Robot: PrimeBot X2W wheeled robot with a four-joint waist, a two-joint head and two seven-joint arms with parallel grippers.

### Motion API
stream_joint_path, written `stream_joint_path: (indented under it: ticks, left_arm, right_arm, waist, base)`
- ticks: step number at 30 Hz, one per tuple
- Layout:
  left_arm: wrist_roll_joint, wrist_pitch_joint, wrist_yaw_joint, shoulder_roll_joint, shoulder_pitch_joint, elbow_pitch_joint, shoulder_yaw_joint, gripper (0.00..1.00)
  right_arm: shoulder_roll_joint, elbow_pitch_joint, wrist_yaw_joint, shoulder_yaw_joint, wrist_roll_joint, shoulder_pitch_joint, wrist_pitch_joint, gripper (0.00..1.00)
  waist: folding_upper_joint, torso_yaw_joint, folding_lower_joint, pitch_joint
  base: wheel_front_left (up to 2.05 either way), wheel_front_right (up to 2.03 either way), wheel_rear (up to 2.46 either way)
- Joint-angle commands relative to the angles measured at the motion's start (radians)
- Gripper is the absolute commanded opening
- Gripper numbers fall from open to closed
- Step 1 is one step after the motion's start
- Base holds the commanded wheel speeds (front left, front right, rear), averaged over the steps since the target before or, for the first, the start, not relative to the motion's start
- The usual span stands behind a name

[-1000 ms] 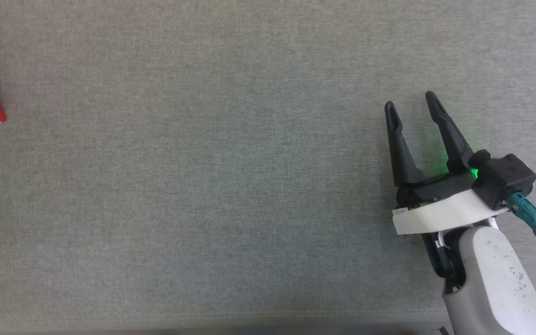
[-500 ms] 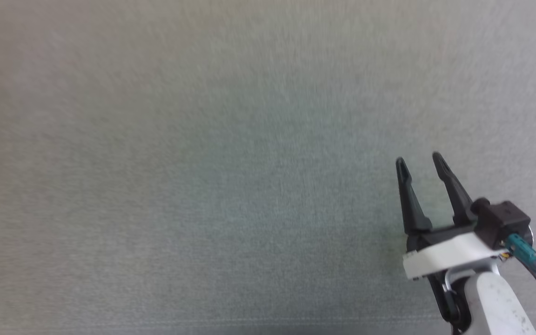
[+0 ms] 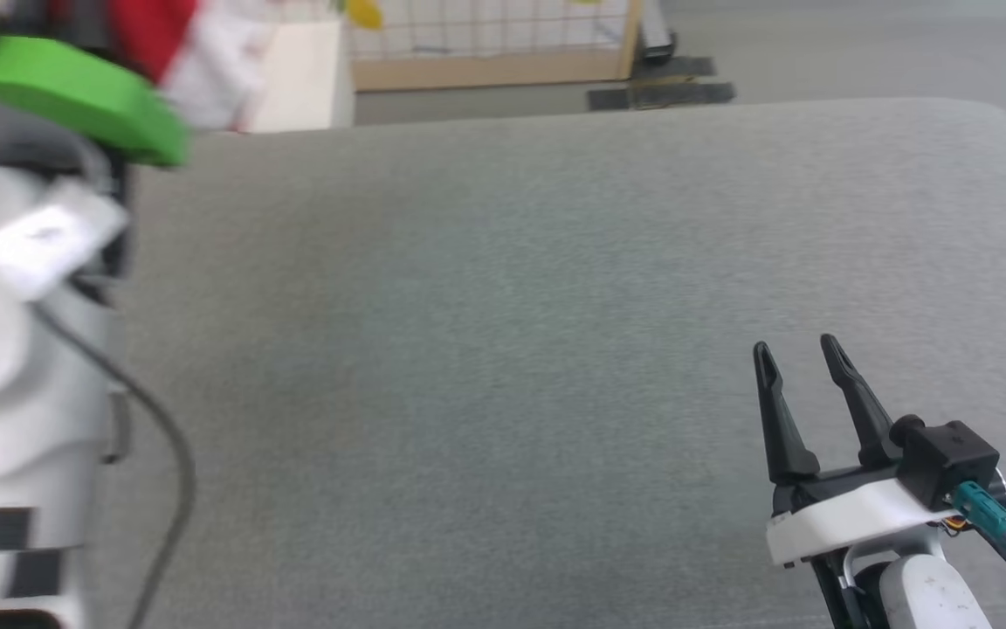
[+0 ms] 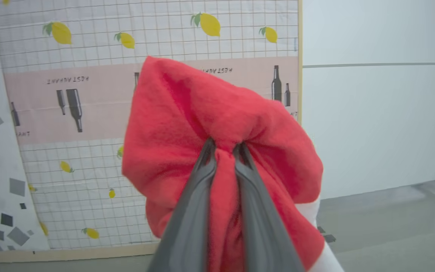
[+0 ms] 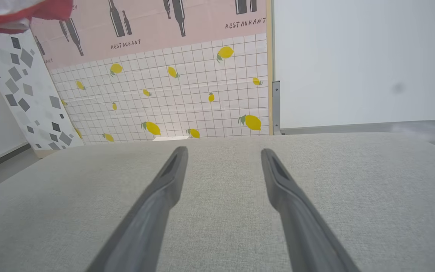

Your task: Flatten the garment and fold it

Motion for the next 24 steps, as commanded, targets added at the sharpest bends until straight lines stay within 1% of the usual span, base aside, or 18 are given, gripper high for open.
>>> stream_joint_path:
  ticks: [1,5,8,12,15,18,22,24]
  left_arm:
    - [0.0,0.012,-0.014,-0.037,-0.012,0.008,-0.032,0.0]
    - [-0.01,0.031,-0.042,-0.129,-0.01,0.068,-0.111,0.0]
    - [-0.012,0.049,-0.057,-0.192,0.008,0.14,-0.171,0.0]
    - [0.001,0.117,-0.069,-0.249,0.038,0.269,-0.254,0.0]
    - [-0.006,0.183,-0.068,-0.272,0.05,0.373,-0.282,0.0]
    - [-0.018,0.299,-0.085,-0.291,0.066,0.485,-0.328,0.0]
    - [-0.039,0.444,-0.105,-0.301,0.084,0.596,-0.372,0.0]
    - [-0.047,0.496,-0.111,-0.302,0.09,0.633,-0.388,0.0]
  right_arm:
    - [0.0,-0.007,-0.002,-0.006,-0.005,0.015,0.004,1.0]
    - [0.0,-0.019,-0.002,-0.009,-0.008,0.023,0.014,1.0]
    - [0.0,-0.027,-0.002,-0.006,-0.005,0.022,0.018,1.0]
    - [0.0,-0.033,-0.002,0.004,0.003,0.014,0.02,1.0]
    - [0.0,-0.034,-0.002,0.017,0.008,0.006,0.019,1.0]
    - [0.0,-0.031,-0.002,0.024,0.017,0.003,0.017,1.0]
    - [0.0,-0.02,-0.002,0.045,0.027,-0.004,0.012,1.0]
    - [0.0,-0.015,-0.002,0.052,0.031,-0.009,0.009,1.0]
  waist:
    - [0.0,-0.091,0.0001,-0.042]
    - [0.0,-0.147,0.0001,-0.033]
    - [0.0,-0.189,0.0001,-0.021]
    - [0.0,-0.237,0.0001,0.006]
    - [0.0,-0.268,0.0001,0.027]
    - [0.0,-0.294,0.0001,0.048]
    - [0.0,-0.322,0.0001,0.068]
    - [0.0,-0.329,0.0001,0.074]
  base:
    - [0.0,0.0,0.0]
    - [0.0,0.0,0.0]
    - [0.0,0.0,0.0]
    - [0.0,0.0,0.0]
    - [0.0,0.0,0.0]
    - [0.0,0.0,0.0]
    - [0.0,0.0,0.0]
    - [0.0,0.0,0.0]
